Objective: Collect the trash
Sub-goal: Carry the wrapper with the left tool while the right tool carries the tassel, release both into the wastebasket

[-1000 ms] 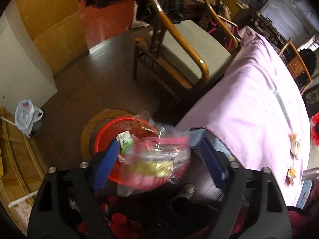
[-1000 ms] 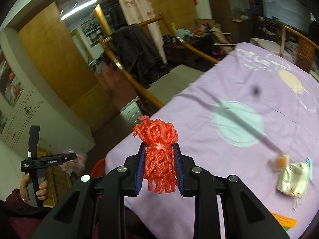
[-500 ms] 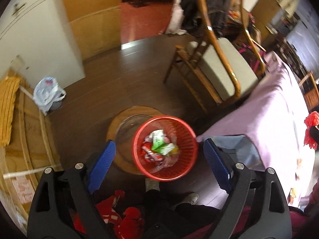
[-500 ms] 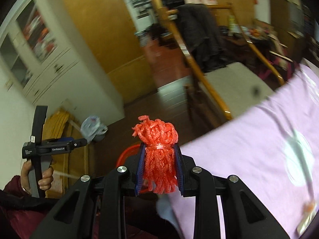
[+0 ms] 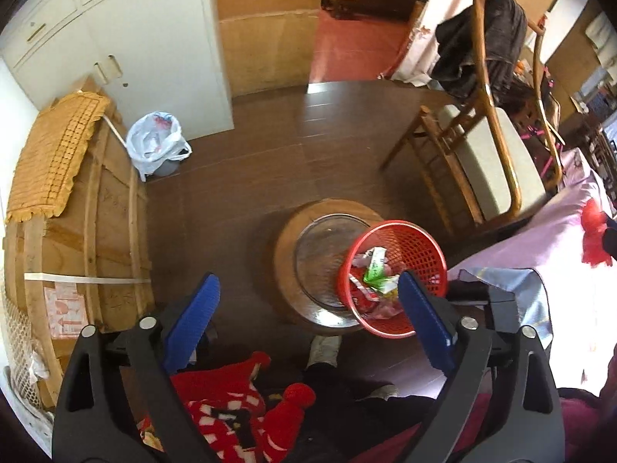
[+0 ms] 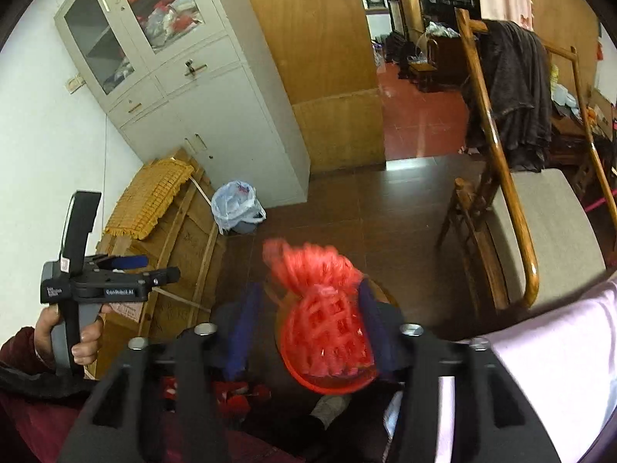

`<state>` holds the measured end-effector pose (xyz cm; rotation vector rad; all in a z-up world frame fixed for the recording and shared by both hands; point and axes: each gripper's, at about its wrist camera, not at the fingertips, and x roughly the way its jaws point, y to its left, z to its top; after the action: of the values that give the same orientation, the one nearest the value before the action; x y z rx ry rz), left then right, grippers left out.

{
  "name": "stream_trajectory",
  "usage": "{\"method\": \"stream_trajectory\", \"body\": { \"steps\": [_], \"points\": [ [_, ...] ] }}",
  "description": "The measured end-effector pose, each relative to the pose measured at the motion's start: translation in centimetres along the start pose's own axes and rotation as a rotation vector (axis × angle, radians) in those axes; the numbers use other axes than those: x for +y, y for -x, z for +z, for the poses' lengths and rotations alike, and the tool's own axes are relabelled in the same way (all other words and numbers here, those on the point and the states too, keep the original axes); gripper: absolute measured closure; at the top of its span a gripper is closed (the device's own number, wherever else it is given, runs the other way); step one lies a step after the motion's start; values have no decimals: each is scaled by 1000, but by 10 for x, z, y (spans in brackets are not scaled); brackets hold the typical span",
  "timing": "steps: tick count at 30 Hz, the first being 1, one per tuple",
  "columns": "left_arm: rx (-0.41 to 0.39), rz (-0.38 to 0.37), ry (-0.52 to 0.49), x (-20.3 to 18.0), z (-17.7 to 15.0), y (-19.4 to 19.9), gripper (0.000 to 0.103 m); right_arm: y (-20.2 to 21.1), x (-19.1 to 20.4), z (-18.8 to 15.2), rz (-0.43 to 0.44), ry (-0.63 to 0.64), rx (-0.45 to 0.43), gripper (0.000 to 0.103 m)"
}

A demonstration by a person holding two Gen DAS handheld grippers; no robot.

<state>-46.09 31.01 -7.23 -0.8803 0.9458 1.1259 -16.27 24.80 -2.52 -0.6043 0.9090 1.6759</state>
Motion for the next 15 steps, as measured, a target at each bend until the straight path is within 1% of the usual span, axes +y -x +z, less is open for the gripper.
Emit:
{"method": "stream_trajectory", "body": {
  "steps": [4, 7, 15],
  "points": [
    [-6, -11, -24, -8, 7, -1, 11, 5, -1, -1, -19, -10, -23, 50],
    [-7, -36, -68, -21, 13, -4, 11, 14, -11, -8, -49, -55, -34, 50],
    [-14, -107, -228, -80, 26, -13, 11, 50, -50, -38, -140, -201, -87, 50]
  ]
}}
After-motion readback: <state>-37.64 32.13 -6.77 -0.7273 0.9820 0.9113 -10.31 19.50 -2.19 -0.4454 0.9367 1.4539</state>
